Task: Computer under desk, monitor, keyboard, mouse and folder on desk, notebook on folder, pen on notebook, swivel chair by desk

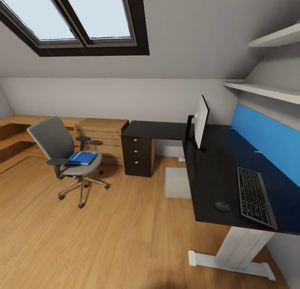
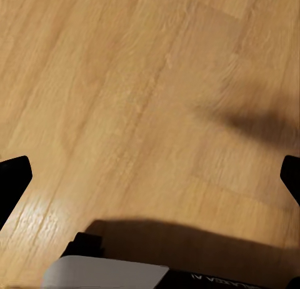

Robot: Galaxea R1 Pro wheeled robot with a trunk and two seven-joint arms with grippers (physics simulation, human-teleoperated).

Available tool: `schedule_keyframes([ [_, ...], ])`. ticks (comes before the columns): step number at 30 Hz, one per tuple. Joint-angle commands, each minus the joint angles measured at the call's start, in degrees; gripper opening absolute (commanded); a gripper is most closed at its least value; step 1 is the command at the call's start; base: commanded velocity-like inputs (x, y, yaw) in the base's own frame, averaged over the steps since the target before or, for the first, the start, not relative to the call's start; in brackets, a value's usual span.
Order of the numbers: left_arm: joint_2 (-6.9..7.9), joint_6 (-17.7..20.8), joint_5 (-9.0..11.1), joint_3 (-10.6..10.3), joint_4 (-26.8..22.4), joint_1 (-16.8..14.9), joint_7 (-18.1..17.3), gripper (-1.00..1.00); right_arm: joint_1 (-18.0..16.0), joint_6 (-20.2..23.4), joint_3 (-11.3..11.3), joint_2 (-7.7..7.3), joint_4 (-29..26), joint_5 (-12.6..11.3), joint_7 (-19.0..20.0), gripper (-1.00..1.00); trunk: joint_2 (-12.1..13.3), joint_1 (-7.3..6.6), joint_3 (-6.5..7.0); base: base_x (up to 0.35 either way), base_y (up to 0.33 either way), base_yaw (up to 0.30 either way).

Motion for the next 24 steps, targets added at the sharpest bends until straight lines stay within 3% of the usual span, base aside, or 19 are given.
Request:
schedule_keyframes([
  [1, -0.03, -0.15, 0.33, -0.09, 0.03, -0.03, 0.48, 1.00, -0.07, -0.23, 0.48, 0.01, 0.12, -0.56, 0.14, 1.00, 0.38, -0.22, 0.12, 0.000, 0.000, 0.000],
  [9, -0.08, -0.10, 0.40, 0.08, 0.63, -0.03, 2.56, 1.00, -0.07, -0.21, 0.48, 0.01, 0.10, -0.56, 0.15, 1.00, 3.58, -1.98, 1.56, 0.000, 0.000, 0.000],
  [18, 0.01, -0.68, 0.50, 0.25, 5.81, -0.03, 2.68, 1.00, -0.07, -0.21, 0.48, -0.09, 0.09, -0.56, 0.15, 1.00, 7.19, -3.96, 3.18, 0.000, 0.000, 0.000],
  [24, 0.13, -1.68, 0.52, 0.29, 6.71, -0.03, 2.63, 1.00, -0.07, -0.21, 0.48, -0.15, 0.09, -0.56, 0.14, 1.00, 9.60, -5.28, 4.25, 0.000, 0.000, 0.000],
])
